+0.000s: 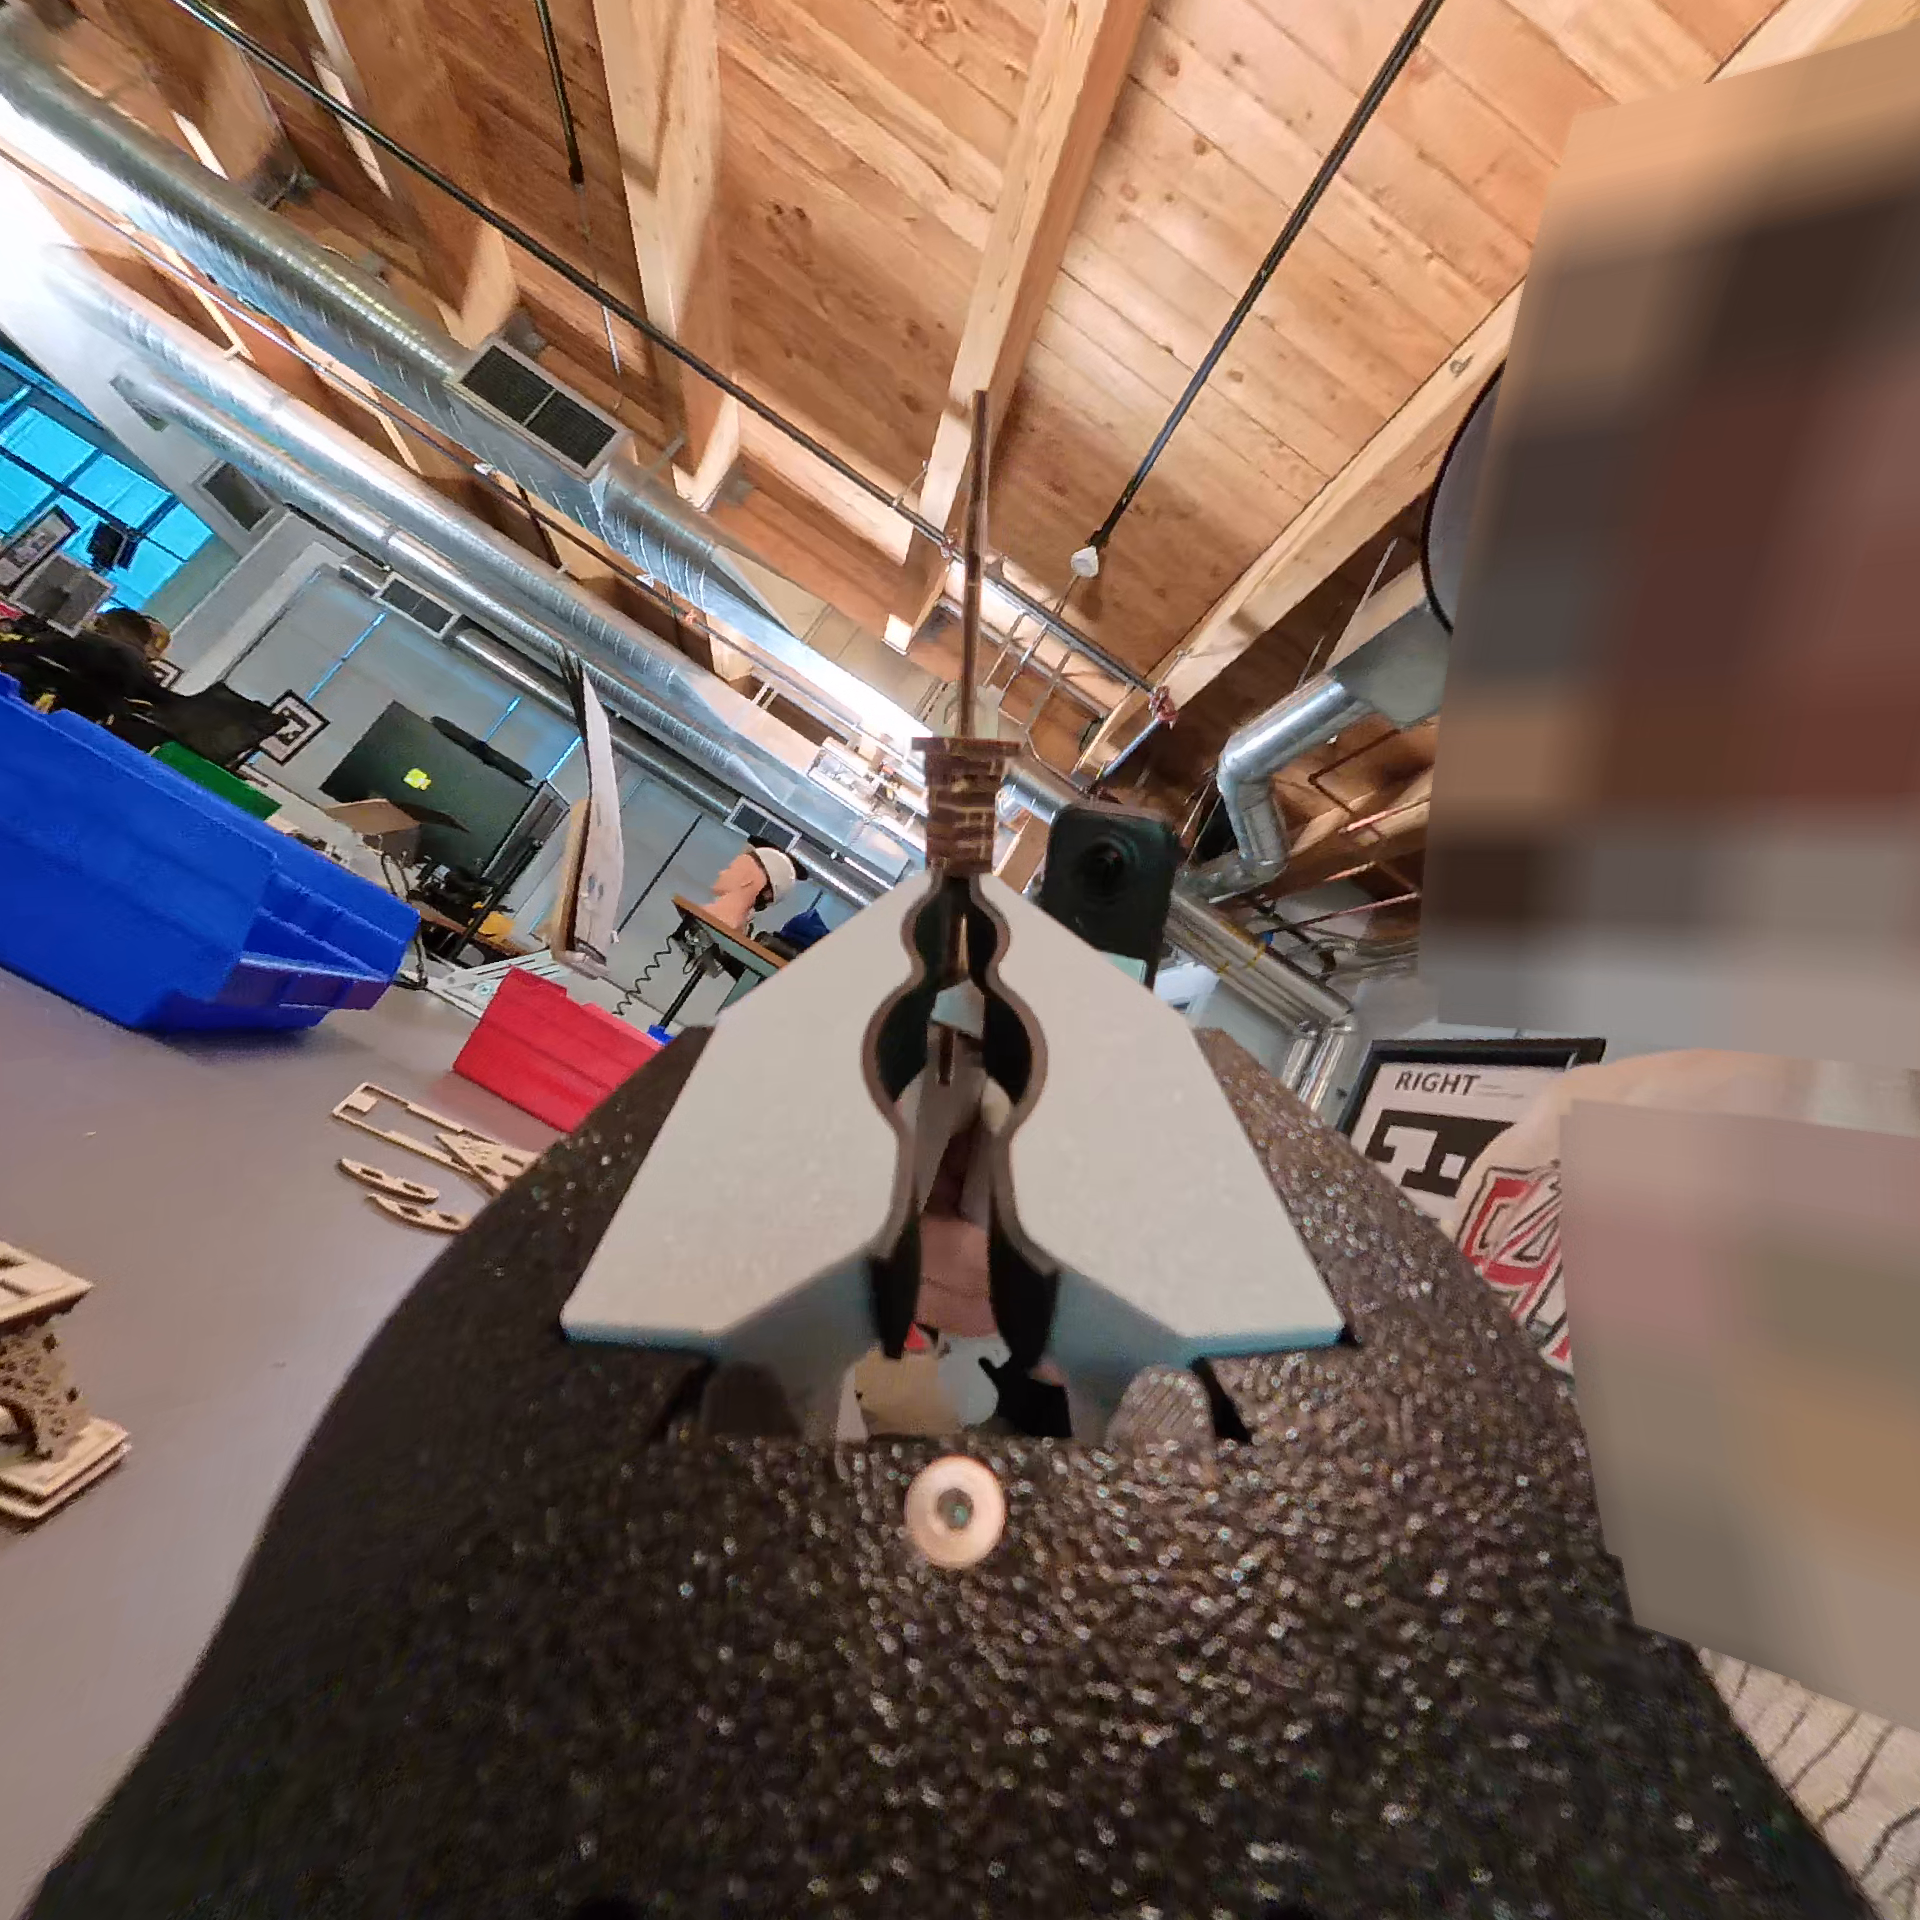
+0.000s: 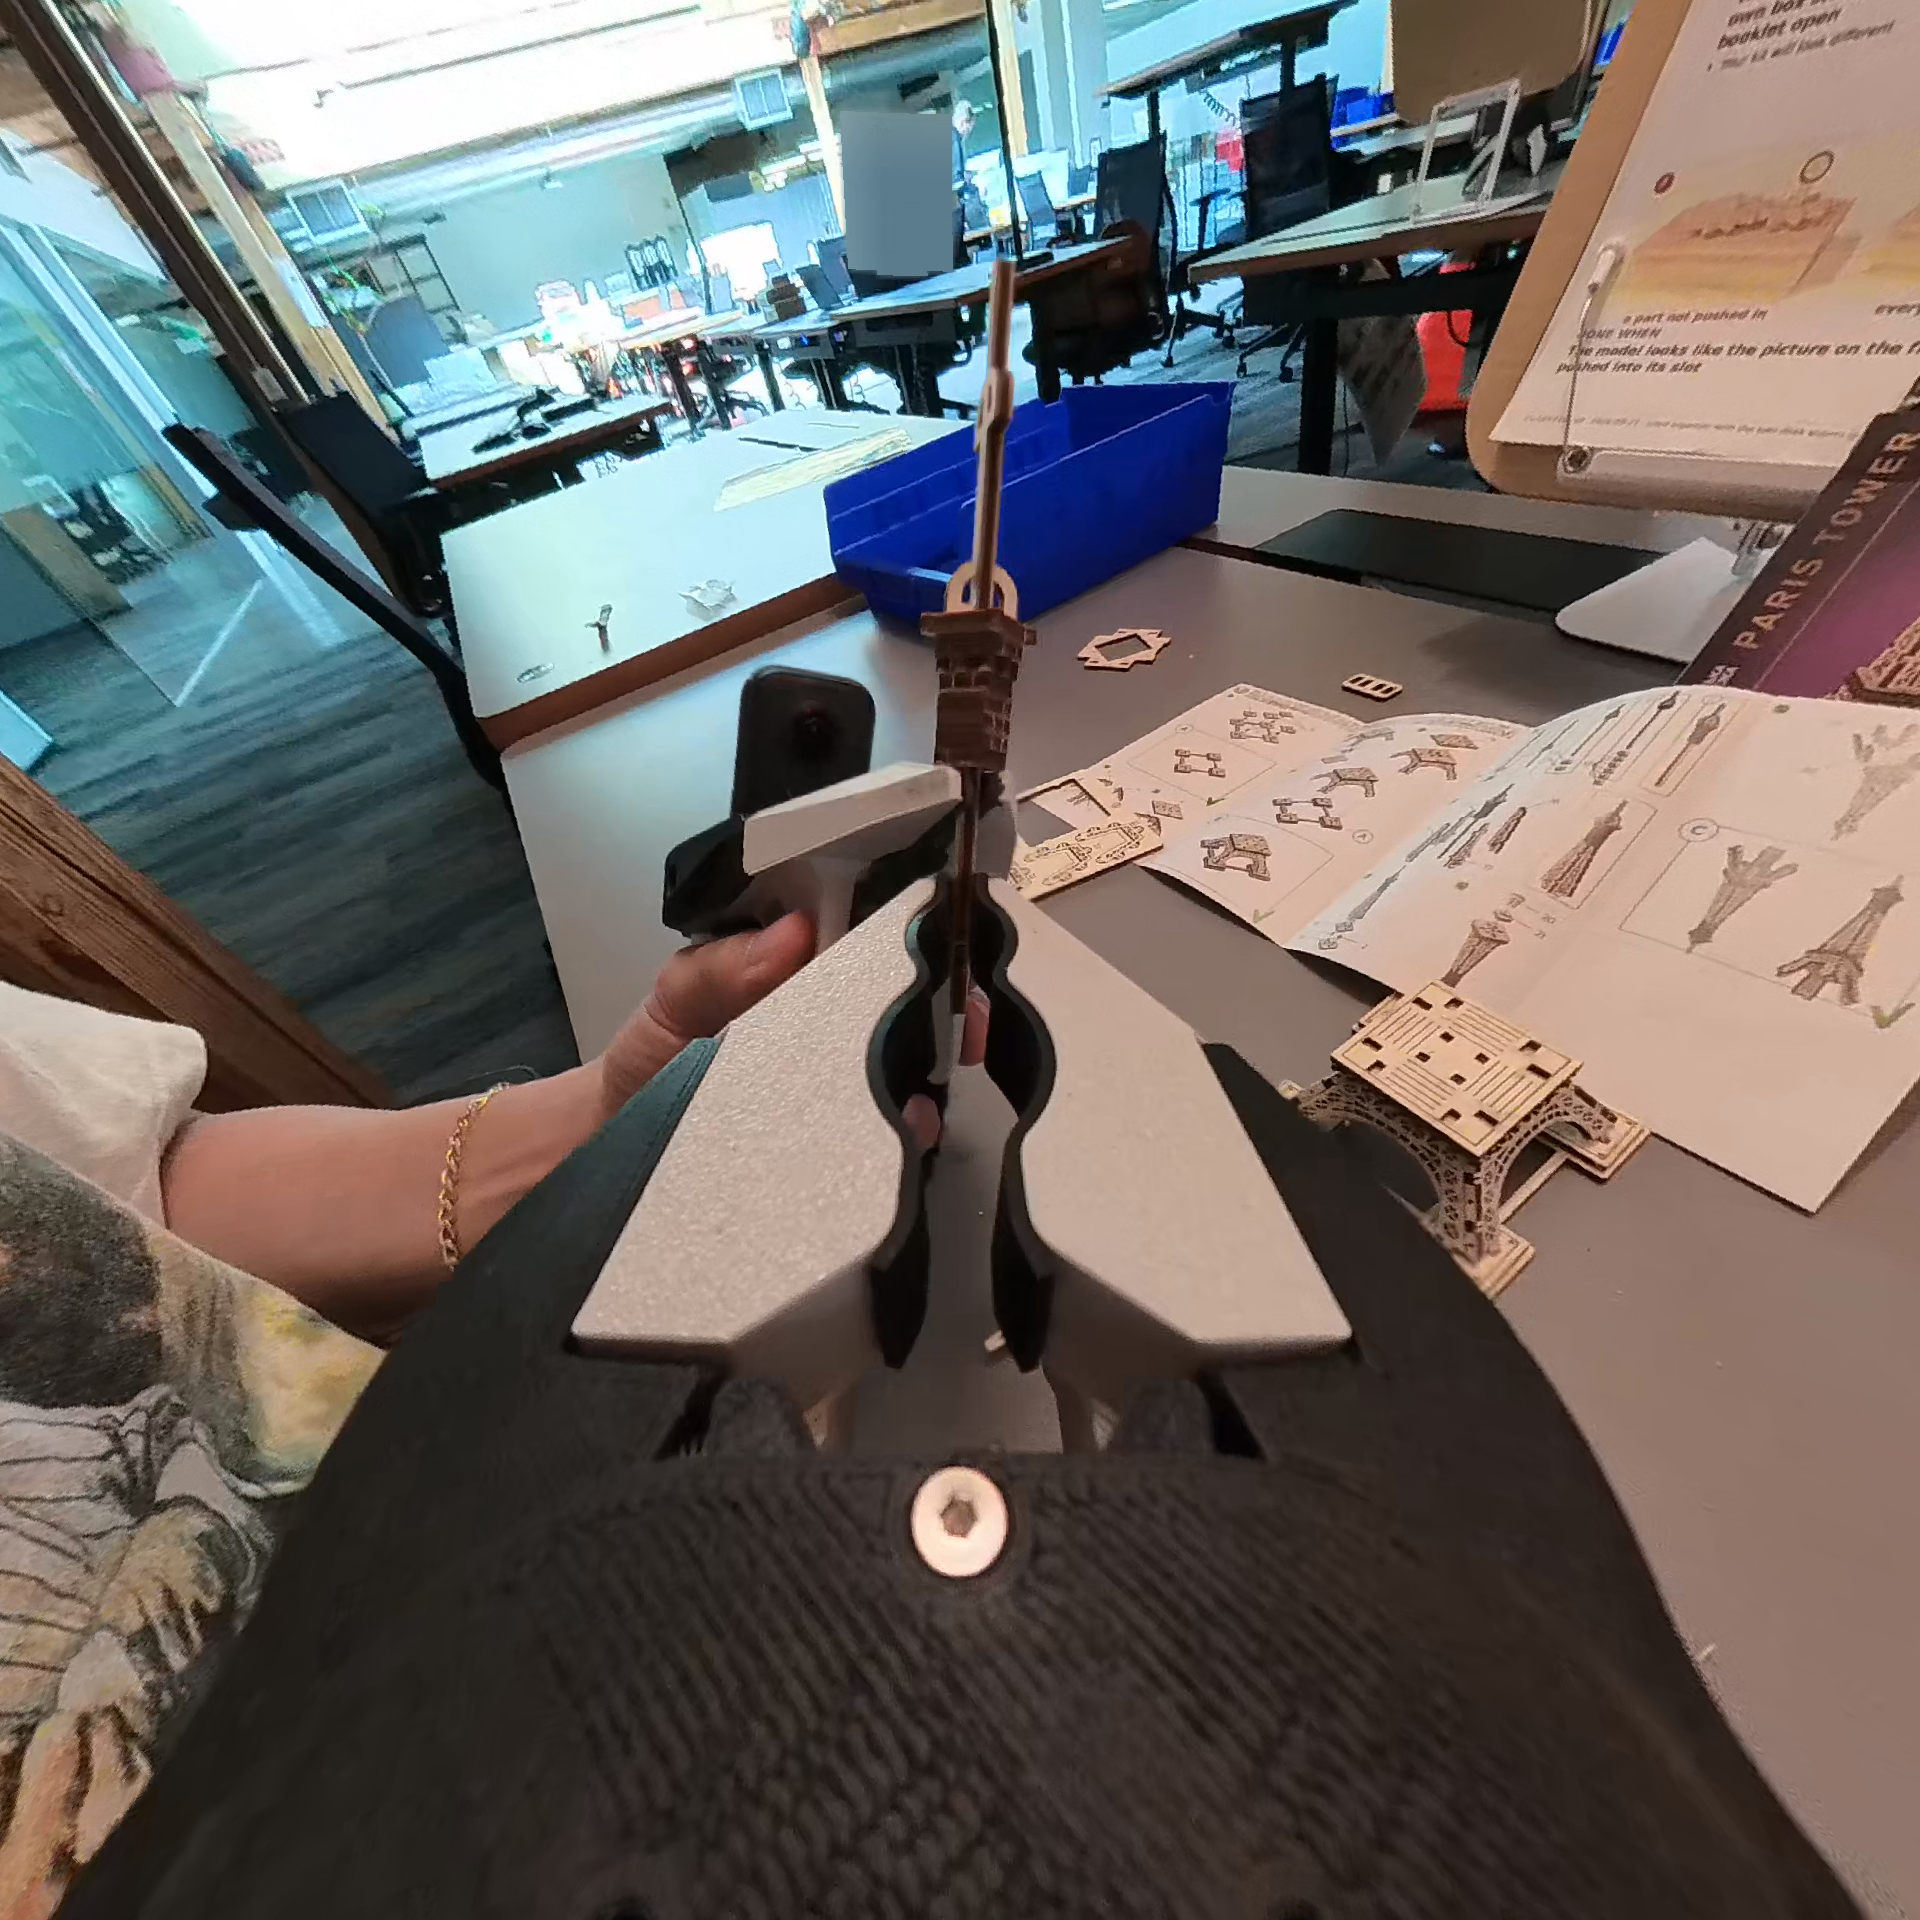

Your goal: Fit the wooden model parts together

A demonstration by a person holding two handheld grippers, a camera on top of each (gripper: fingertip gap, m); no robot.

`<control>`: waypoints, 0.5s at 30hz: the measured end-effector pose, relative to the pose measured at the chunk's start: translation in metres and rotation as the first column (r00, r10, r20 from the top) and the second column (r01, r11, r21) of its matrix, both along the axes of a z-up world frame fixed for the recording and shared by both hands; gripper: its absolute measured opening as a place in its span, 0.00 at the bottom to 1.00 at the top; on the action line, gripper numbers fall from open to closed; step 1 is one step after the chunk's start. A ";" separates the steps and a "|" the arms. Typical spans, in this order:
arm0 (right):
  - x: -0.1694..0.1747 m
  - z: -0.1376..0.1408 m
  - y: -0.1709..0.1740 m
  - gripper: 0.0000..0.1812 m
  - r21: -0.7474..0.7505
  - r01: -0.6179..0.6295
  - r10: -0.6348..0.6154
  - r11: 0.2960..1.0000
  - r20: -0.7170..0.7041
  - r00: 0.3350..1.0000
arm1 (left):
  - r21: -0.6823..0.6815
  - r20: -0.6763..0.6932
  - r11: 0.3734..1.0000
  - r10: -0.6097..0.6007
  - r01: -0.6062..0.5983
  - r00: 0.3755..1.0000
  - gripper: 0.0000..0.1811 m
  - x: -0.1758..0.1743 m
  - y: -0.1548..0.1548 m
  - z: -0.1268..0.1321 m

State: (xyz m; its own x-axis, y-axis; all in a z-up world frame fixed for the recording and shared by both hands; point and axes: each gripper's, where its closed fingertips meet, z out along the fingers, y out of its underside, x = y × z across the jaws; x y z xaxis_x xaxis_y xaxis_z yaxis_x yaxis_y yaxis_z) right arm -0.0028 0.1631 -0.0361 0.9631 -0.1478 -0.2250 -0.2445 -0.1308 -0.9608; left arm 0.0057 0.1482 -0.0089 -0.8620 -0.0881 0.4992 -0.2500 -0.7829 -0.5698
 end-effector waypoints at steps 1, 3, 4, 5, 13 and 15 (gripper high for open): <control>0.000 -0.001 0.000 0.00 0.003 0.002 -0.002 1.000 -0.009 1.000 | -0.015 -0.010 1.000 0.003 -0.003 1.000 0.00 0.001 0.000 -0.001; 0.001 -0.003 0.000 0.00 -0.001 0.005 -0.005 1.000 -0.016 1.000 | -0.033 -0.025 0.999 0.005 -0.006 1.000 0.00 0.002 0.001 -0.003; 0.001 -0.004 0.000 0.00 -0.001 0.003 -0.003 1.000 -0.024 1.000 | -0.036 -0.030 0.999 0.003 -0.004 1.000 0.00 0.002 0.001 -0.004; 0.001 -0.005 0.000 0.00 0.000 0.002 -0.002 1.000 -0.030 1.000 | -0.030 -0.033 1.000 0.008 -0.009 0.999 0.00 0.002 0.001 -0.005; 0.001 -0.003 0.000 0.00 0.028 -0.015 0.017 0.999 -0.065 0.998 | -0.056 -0.060 0.998 -0.009 0.006 0.998 0.00 0.003 0.001 -0.003; 0.002 -0.005 -0.001 0.00 0.023 -0.016 0.018 1.000 -0.063 0.998 | -0.030 -0.046 1.000 0.004 -0.006 0.999 0.00 0.003 0.000 -0.005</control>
State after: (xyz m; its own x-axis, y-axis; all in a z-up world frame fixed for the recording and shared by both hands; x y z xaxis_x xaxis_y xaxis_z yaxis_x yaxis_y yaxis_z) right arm -0.0011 0.1624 -0.0406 0.9492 -0.1258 -0.2885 -0.3027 -0.1138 -0.9463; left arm 0.0090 0.1483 -0.0134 -0.8376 -0.0769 0.5408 -0.2714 -0.8006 -0.5342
